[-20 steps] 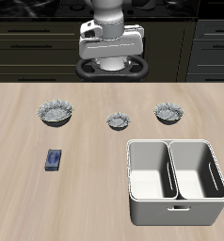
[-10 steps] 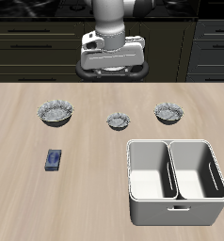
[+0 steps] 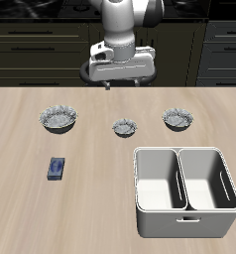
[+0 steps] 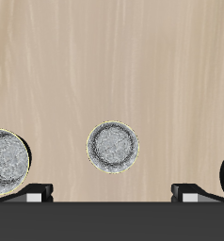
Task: Stack the smallest bowl on the largest bowl
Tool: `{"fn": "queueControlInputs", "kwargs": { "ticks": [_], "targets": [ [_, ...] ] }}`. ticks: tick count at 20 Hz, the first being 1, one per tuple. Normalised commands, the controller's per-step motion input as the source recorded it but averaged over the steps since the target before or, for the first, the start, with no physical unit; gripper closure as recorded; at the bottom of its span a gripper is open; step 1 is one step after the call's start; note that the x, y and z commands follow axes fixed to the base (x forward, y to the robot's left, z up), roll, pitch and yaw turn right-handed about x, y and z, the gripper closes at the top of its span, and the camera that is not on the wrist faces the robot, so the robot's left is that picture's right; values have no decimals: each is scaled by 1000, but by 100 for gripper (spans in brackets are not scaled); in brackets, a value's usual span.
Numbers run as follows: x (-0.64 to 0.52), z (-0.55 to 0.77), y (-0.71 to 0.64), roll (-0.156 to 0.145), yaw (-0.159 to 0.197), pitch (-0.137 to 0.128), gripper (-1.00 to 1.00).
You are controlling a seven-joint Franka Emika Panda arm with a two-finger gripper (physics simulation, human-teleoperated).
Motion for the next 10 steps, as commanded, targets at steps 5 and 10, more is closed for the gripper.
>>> {"fn": "queueControlInputs", "kwargs": {
  "ticks": [5, 10],
  "targets": [
    [48, -412, 63, 5, 18, 43, -100],
    [3, -233, 21, -4, 10, 17, -100]
  ]
}}
